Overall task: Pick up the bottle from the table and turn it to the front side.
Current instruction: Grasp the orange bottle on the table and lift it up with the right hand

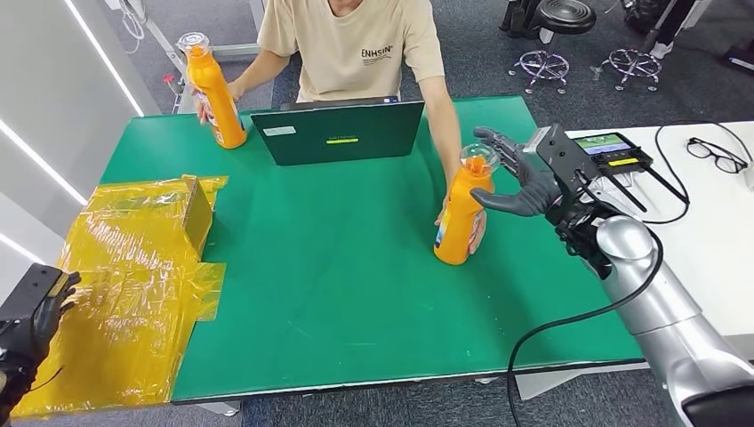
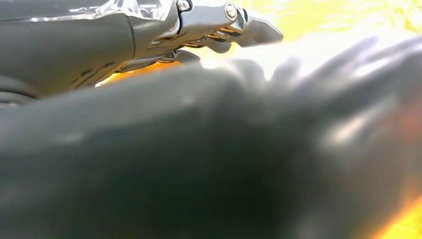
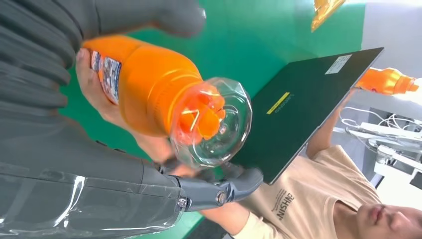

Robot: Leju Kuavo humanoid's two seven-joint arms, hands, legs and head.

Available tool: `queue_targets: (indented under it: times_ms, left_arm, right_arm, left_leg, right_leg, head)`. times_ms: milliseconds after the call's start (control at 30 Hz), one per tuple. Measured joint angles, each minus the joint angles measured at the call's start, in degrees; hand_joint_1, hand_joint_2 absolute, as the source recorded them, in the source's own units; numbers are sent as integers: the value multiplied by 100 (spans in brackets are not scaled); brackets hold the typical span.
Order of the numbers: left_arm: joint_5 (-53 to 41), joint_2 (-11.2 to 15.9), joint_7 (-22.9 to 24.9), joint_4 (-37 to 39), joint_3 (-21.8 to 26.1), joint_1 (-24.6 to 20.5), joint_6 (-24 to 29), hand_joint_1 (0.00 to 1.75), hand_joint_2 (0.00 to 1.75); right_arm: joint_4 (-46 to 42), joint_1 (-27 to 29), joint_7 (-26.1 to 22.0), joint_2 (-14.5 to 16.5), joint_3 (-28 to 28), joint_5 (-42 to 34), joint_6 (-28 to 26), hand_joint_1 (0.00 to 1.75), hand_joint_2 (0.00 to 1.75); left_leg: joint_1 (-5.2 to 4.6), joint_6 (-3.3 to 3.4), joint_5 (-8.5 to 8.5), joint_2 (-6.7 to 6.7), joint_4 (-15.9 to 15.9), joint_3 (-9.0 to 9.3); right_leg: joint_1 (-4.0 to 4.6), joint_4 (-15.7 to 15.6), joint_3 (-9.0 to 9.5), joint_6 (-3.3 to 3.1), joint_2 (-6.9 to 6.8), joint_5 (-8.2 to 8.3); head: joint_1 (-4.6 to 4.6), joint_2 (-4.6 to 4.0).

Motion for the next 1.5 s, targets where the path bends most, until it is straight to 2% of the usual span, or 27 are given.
queue_targets:
  times_ms: [400, 667, 800, 900, 1000, 1200, 1333, 1500]
  left_arm:
    - [69, 135, 5, -16, 1, 60, -9, 0, 0]
    - [24, 131, 44, -77, 0, 70, -33, 0, 0]
    - [48, 68, 43, -168, -1, 66, -241, 0, 0]
    - [159, -56, 64, -298, -44, 25, -523, 0, 0]
    - [319, -250, 144, -475, -226, -104, -748, 0, 0]
    - [893, -813, 403, -826, -969, -614, -1290, 0, 0]
    - [1151, -1181, 623, -956, -1562, -928, -1263, 0, 0]
    - [1204, -1578, 690, -1052, -2108, -1257, -1224, 0, 0]
  right_arm:
    - [204, -133, -76, 40, 67, -111, 3, 175, 175]
    - [298, -223, -82, 86, 146, -192, 5, 175, 175]
    - [411, -483, -32, 236, 277, -274, 94, 175, 175]
    - [588, -860, 101, 518, 454, -318, 182, 175, 175]
    - [889, -1378, 283, 959, 683, -350, 210, 175, 175]
    - [1706, -2496, 576, 1939, 1145, -738, 303, 175, 175]
    - [2197, -3066, 669, 2478, 1363, -1012, 320, 175, 175]
    - [2508, -3424, 800, 2916, 1478, -1313, 361, 175, 175]
  left_leg:
    - [1, 0, 0, -3, -1, 0]
    - [1, 0, 0, -2, -1, 0]
    - [1, 0, 2, -1, -1, 0]
    - [1, 0, 7, 1, -1, 0]
    - [1, 1, 11, 7, -1, 0]
    - [3, 3, 25, -11, 0, -10]
    - [7, 6, 31, -32, 2, -17]
    - [10, 27, 56, -164, 4, -61]
  right_leg:
    - [2, 2, 1, -1, -3, -1]
    - [2, 2, 0, -1, -2, -1]
    - [1, 3, 0, 0, -1, 0]
    - [0, 5, -4, -2, 1, 3]
    - [0, 8, -10, -6, 7, 8]
    - [-2, 11, -16, -10, -17, 12]
    - [-4, 9, -27, -8, -35, 11]
    - [-15, 4, -33, -3, -167, -10]
  head:
    - [1, 0]
    - [0, 0]
    - [1, 0]
    - [1, 0]
    - [1, 0]
    - [2, 0]
    - [-2, 0]
    - [2, 0]
